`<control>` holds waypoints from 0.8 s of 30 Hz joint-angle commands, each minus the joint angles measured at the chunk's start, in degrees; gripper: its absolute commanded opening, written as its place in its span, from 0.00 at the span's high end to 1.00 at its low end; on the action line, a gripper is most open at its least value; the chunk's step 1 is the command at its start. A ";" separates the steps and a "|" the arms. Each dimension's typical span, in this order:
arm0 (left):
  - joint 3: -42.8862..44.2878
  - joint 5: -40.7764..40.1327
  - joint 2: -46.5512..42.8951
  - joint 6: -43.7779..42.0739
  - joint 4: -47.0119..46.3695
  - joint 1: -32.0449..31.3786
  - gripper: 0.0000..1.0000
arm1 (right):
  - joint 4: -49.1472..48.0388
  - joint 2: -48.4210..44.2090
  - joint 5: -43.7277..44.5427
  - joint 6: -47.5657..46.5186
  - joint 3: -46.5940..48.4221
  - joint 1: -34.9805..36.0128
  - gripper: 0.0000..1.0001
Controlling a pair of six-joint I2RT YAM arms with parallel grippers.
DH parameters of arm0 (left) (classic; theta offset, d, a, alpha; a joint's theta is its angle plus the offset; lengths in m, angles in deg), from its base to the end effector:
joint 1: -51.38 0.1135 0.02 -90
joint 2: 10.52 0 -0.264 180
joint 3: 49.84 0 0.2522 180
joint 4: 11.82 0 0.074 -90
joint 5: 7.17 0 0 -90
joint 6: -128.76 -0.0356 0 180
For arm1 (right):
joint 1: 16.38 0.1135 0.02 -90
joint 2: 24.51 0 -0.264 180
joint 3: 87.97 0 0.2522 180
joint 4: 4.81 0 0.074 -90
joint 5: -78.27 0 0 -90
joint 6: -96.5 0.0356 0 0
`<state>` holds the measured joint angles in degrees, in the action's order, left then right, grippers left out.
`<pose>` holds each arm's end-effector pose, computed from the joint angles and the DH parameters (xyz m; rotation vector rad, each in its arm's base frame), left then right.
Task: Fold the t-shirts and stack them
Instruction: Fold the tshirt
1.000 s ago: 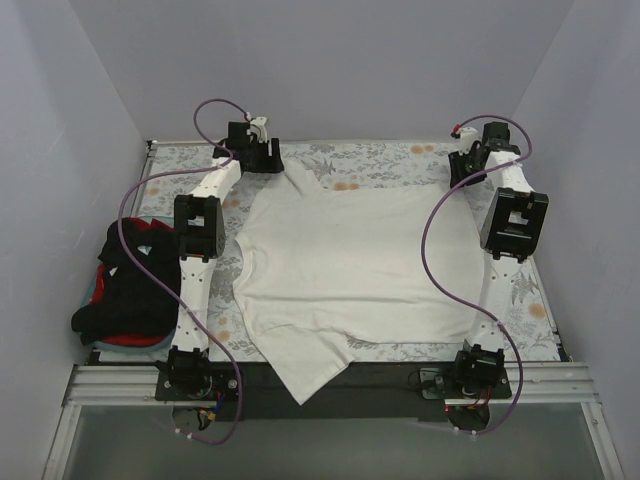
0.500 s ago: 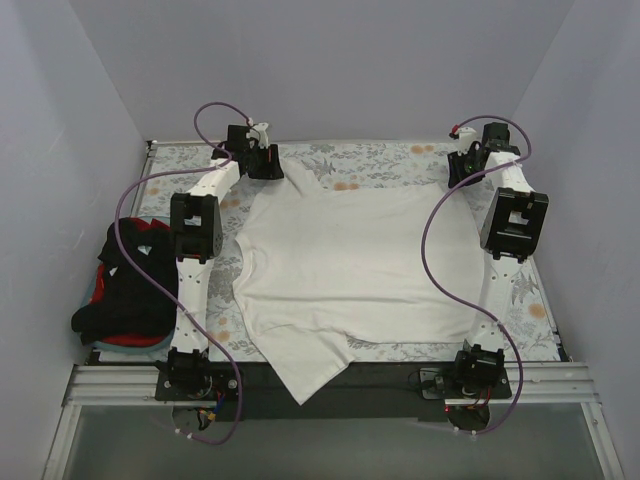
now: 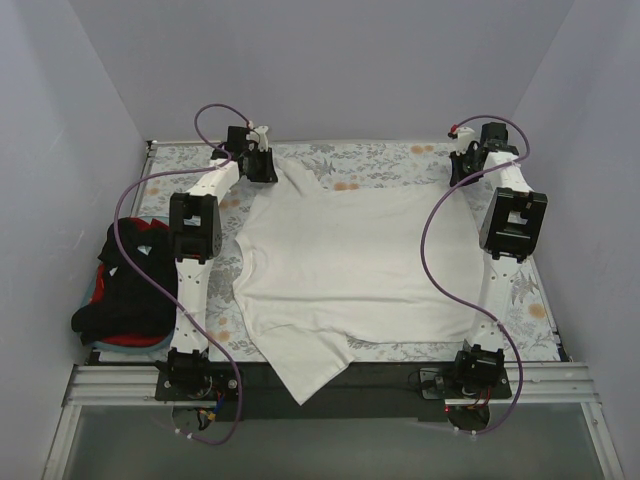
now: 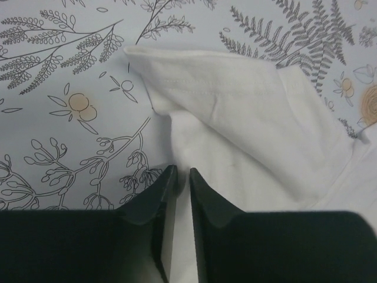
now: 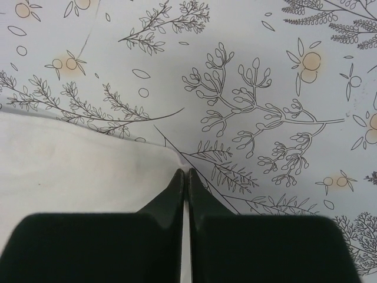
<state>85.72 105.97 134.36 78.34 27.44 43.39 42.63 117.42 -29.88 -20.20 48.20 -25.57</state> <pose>0.5481 -0.0911 0.1445 -0.4955 2.4644 -0.8516 0.5382 -0.0758 0.1646 -0.4987 2.3876 0.1205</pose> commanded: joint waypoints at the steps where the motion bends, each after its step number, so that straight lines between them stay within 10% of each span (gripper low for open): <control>1: 2.47 -0.81 0.84 0.24 4.65 -0.36 0.89 | 0.87 1.51 0.31 0.24 0.11 0.40 0.99; 24: -17.38 2.09 -19.81 -3.89 -11.26 1.48 1.00 | -0.18 -11.32 -4.97 -0.90 -4.64 -1.09 0.99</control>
<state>69.83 106.67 119.51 76.37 19.90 44.50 43.15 108.92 -33.23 -20.46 44.49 -26.18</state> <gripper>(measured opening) 0.010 0.024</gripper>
